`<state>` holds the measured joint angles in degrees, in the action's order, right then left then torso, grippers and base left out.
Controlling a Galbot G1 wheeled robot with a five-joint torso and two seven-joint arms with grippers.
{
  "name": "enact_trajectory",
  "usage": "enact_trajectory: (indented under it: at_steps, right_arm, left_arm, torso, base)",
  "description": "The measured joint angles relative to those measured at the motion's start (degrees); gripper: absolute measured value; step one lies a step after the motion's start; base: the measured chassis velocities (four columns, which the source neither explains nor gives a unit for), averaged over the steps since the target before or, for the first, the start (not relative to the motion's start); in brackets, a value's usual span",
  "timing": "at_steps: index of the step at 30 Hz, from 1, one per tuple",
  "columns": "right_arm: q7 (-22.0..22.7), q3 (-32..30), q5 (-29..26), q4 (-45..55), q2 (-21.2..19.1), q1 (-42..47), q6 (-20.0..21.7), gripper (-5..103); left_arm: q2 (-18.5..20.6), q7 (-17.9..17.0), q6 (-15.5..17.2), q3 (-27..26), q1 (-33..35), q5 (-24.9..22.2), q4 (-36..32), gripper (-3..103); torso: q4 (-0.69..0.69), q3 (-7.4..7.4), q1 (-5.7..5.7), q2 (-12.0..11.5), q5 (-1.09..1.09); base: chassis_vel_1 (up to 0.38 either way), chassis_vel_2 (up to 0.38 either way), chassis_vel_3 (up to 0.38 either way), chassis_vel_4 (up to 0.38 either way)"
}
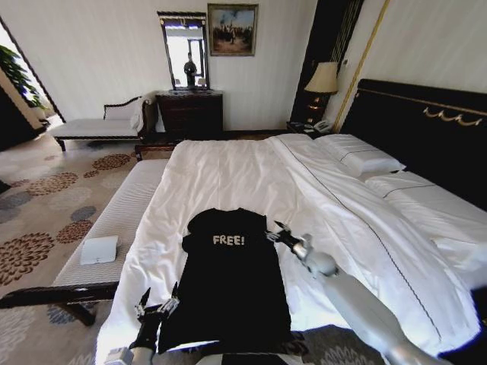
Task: Fold the clothes on the bed.
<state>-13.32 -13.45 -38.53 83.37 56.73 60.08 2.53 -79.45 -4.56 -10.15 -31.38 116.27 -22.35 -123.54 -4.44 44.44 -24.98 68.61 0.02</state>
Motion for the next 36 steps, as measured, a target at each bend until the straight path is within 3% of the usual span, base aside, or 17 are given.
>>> enact_trajectory:
  at_steps: [7,13,15,19,21,22,24,28,31,34,36]
  right_arm:
    - [-0.89,-0.33,-7.35,-2.73,1.89,-0.9,1.8,103]
    - [-0.91,1.37,-8.82,-6.85,3.23,-3.33,2.31,89]
    - [-0.92,1.51,-8.72,-7.69,3.53,-3.74,2.31,89]
    - [-1.01,2.06,-8.56,-11.39,4.35,-5.77,2.18,77]
    - [-1.12,2.78,-8.3,-12.9,4.57,-6.35,1.86,61]
    - [-1.12,2.78,-8.3,-12.9,4.57,-6.35,1.86,61]
    - [-1.19,3.06,-8.44,-13.87,4.93,-6.67,1.49,50]
    - [-1.19,3.38,-8.86,-14.28,5.26,-7.13,1.34,38]
    - [-1.18,3.67,-9.34,-14.37,5.48,-7.79,1.33,22]
    - [-1.17,3.91,-9.49,-14.39,5.52,-8.06,1.36,17]
    - [-1.18,4.21,-9.5,-14.3,5.48,-8.14,1.44,7]
  left_arm:
    - [0.0,-0.14,0.54,0.15,-0.06,0.65,-0.37,100]
    - [0.26,-0.21,0.61,-0.14,0.1,0.59,-0.43,100]
    - [0.28,-0.21,0.62,-0.13,0.11,0.59,-0.43,100]
    - [0.37,-0.25,0.85,-0.03,0.07,0.67,-0.62,100]
    - [0.51,-0.27,0.89,-0.05,0.04,0.68,-0.76,100]
    - [0.51,-0.27,0.89,-0.05,0.04,0.68,-0.76,100]
    - [0.52,-0.27,0.91,-0.04,0.03,0.69,-0.84,100]
    - [0.51,-0.3,0.93,-0.03,-0.01,0.65,-0.83,100]
    - [0.5,-0.32,0.93,-0.1,0.01,0.57,-0.83,100]
    - [0.51,-0.33,0.93,-0.18,0.01,0.56,-0.8,100]
    - [0.52,-0.34,0.89,-0.36,0.01,0.43,-0.79,100]
  torso:
    - [0.03,0.0,0.0,0.0,-0.03]
    - [0.03,0.01,-0.01,0.0,-0.02]
    - [0.03,0.01,-0.01,0.0,-0.02]
    - [0.03,0.01,-0.01,0.0,-0.02]
    - [0.03,0.01,-0.02,0.0,-0.02]
    - [0.03,0.01,-0.02,0.0,-0.02]
    - [0.02,0.01,-0.01,0.0,-0.02]
    - [0.02,0.01,-0.01,0.0,-0.02]
    - [0.03,0.01,-0.01,0.0,-0.02]
    - [0.03,0.01,-0.01,0.0,-0.02]
    - [0.03,0.01,-0.01,0.0,-0.02]
  base:
    - [0.0,0.0,0.0,0.0]
    - [0.0,0.0,0.0,0.0]
    - [0.0,0.0,0.0,0.0]
    - [0.0,0.0,0.0,0.0]
    - [0.0,0.0,0.0,0.0]
    - [0.0,0.0,0.0,0.0]
    - [0.0,0.0,0.0,0.0]
    - [0.0,0.0,0.0,0.0]
    - [0.0,0.0,0.0,0.0]
    - [0.0,0.0,0.0,0.0]
    - [0.0,0.0,0.0,0.0]
